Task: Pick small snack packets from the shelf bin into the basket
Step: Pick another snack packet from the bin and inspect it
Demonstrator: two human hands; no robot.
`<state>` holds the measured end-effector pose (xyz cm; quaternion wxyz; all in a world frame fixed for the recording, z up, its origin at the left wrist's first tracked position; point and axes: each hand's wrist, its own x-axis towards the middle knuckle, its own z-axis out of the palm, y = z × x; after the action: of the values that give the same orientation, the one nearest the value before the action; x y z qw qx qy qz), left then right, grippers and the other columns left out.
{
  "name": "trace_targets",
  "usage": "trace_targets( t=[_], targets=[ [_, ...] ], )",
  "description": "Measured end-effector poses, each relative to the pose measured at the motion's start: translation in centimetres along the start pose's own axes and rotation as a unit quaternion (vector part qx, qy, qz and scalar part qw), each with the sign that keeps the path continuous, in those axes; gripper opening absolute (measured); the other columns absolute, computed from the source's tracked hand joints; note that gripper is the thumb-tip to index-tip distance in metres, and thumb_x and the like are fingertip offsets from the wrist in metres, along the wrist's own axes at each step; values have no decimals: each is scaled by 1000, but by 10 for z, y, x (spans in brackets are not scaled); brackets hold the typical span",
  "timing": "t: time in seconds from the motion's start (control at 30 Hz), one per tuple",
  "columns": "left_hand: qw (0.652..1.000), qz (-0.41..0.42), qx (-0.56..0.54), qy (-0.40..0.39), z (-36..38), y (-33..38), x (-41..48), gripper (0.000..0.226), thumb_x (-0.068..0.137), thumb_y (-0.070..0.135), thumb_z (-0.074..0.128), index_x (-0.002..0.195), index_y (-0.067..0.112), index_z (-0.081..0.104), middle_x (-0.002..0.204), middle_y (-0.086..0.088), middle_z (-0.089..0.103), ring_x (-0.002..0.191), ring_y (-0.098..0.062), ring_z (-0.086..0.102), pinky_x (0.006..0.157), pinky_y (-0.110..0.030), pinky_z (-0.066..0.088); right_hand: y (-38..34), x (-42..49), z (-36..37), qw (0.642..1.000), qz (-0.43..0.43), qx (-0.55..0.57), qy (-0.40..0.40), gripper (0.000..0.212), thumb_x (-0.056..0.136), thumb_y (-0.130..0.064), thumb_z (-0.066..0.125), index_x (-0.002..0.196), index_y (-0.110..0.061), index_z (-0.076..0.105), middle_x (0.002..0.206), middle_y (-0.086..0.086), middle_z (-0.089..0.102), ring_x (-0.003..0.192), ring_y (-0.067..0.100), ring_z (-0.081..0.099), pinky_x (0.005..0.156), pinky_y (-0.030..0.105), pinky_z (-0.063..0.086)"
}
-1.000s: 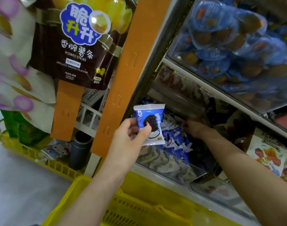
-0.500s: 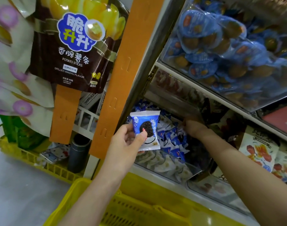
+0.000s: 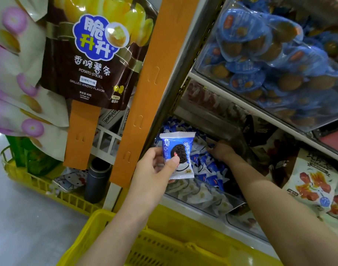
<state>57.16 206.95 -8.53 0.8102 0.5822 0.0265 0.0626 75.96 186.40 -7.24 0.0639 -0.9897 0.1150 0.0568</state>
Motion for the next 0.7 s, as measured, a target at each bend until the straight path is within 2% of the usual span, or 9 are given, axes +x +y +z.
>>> trace_targets(
  t=[0.1,0.2,0.33,0.4,0.43,0.5,0.53,0.63,0.7],
  targets=[
    [1000,0,-9,0,-1,1,0,15,87,26,59,101,30,55,97,9,66,82,3,64,68,-18,56,0,-4,-4,998,4,21,51,26,95,-25,48,104,-2,59,107,18,62,83,26,57,72,31,46],
    [1000,6,0,-2,1,-1,0,19,88,25,59,107,26,56,98,8,66,82,5,63,68,-13,54,0,-17,-15,990,-29,50,127,28,98,-19,39,105,-1,59,105,19,62,87,28,58,72,30,43],
    [1000,19,6,-13,5,-2,-5,21,88,22,60,109,21,57,95,8,66,78,10,62,62,-3,45,-4,-48,-38,961,-110,87,240,26,98,-18,41,103,0,58,103,23,59,96,33,57,71,26,36],
    [1000,21,5,-18,7,-2,-7,22,88,22,60,110,20,57,93,7,66,75,12,61,60,-1,43,-6,-68,-45,939,-160,150,265,14,98,-19,44,93,-10,54,83,12,56,83,27,58,61,18,37],
    [1000,19,3,-18,8,-2,-9,22,87,23,60,109,21,57,94,7,66,75,12,61,59,-1,43,-7,-82,-45,924,-187,199,267,11,97,-18,46,88,-14,52,75,2,55,71,16,58,53,9,36],
    [1000,11,-4,-13,9,-1,-12,16,86,26,60,101,28,55,94,4,67,72,13,61,56,0,42,-9,-110,-43,905,-224,260,252,11,94,-20,51,85,-17,54,72,-6,57,61,-4,54,49,2,36],
    [1000,10,-3,-10,9,-1,-13,13,86,27,60,97,30,54,93,3,67,71,14,61,54,0,41,-9,-122,-39,904,-236,272,231,13,93,-21,54,82,-15,56,72,-2,61,62,-3,55,51,3,39],
    [1000,17,8,-16,10,-1,-18,11,86,29,59,96,28,55,92,4,66,72,13,61,56,1,42,-9,-156,-27,899,-269,327,113,16,91,-19,56,82,-6,62,74,12,68,64,11,59,63,32,50],
    [999,28,14,-12,10,-3,-22,9,85,30,60,93,28,57,90,8,66,74,8,62,59,-1,43,-10,-172,-21,880,-272,389,34,15,92,-15,55,80,-13,63,73,3,70,62,7,63,58,26,53]
  ],
)
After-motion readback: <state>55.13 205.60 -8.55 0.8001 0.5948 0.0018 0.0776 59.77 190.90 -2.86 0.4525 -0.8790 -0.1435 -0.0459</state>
